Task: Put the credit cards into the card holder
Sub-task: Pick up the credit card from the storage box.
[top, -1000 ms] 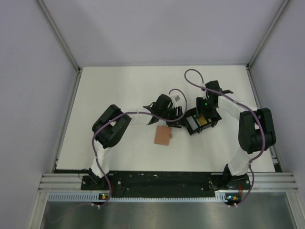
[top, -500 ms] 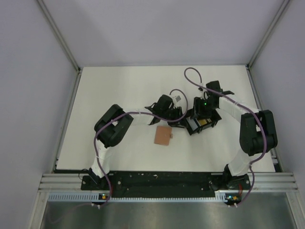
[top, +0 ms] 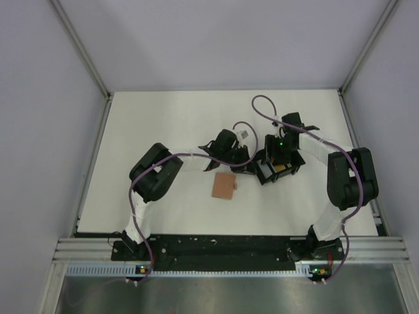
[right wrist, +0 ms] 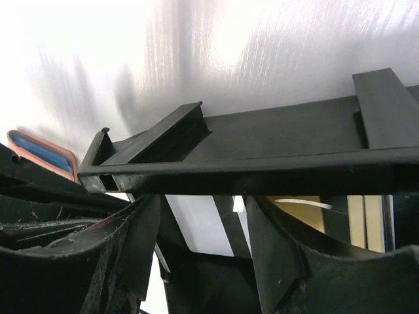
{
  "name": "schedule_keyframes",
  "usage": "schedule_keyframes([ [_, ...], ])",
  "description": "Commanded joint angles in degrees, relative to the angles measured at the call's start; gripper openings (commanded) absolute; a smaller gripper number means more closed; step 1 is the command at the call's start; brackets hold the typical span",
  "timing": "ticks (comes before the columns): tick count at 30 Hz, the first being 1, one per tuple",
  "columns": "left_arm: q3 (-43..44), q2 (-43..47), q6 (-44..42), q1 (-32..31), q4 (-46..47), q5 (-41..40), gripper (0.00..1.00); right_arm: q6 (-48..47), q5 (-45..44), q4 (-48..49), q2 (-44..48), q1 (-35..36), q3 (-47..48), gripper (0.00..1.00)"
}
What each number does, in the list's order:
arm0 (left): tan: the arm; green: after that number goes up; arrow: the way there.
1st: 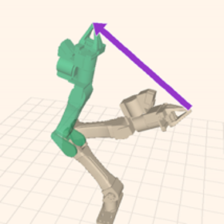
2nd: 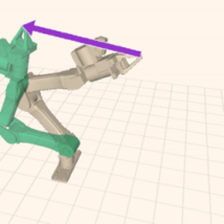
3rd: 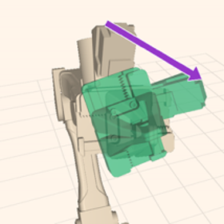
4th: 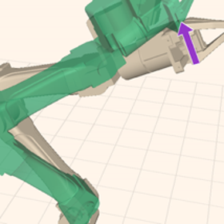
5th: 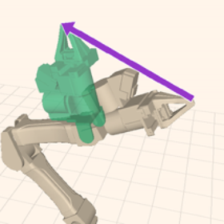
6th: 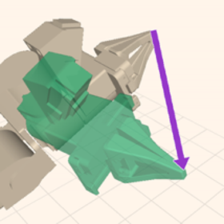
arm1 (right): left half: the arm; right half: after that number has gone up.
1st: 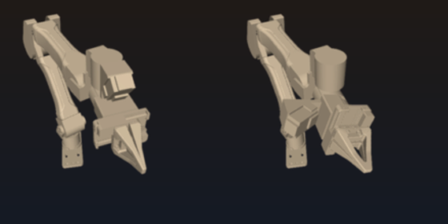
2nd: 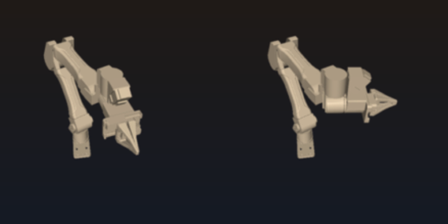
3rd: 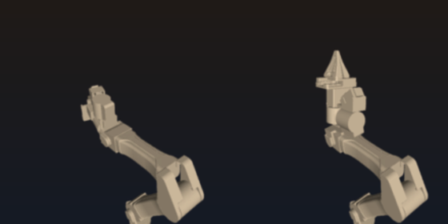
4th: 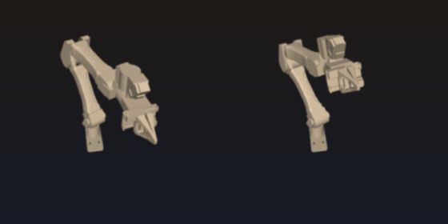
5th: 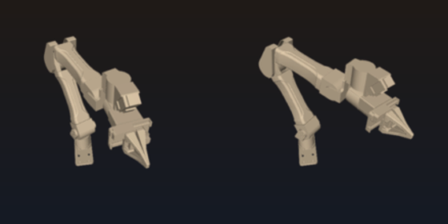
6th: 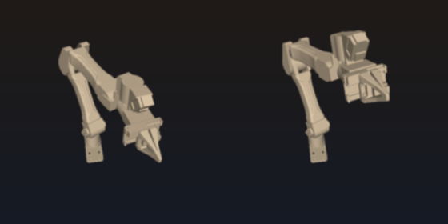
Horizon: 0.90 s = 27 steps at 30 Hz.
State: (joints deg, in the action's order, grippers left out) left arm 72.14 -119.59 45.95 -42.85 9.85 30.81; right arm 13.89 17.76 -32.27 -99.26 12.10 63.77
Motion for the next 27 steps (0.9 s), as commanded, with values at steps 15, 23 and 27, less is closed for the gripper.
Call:
schedule_keyframes([
  [15, 1.25, -0.29, 0.01, -0.13, 2.11, -0.84, 0.08, 1.58, 14.75, 3.44, 3.64, 1.61, -1.01, 0.31],
  [23, 1.07, 0.15, -0.08, 0.05, 1.49, -1.98, 0.07, -0.35, 17.31, 1.51, 3.81, 1.7, -2.07, 0.29],
  [27, -0.15, 1.11, 0.19, 0.57, 1.4, -3.73, 0.05, -2.2, 16.52, -0.42, 3.64, 1.7, -2.16, 0.27],
])
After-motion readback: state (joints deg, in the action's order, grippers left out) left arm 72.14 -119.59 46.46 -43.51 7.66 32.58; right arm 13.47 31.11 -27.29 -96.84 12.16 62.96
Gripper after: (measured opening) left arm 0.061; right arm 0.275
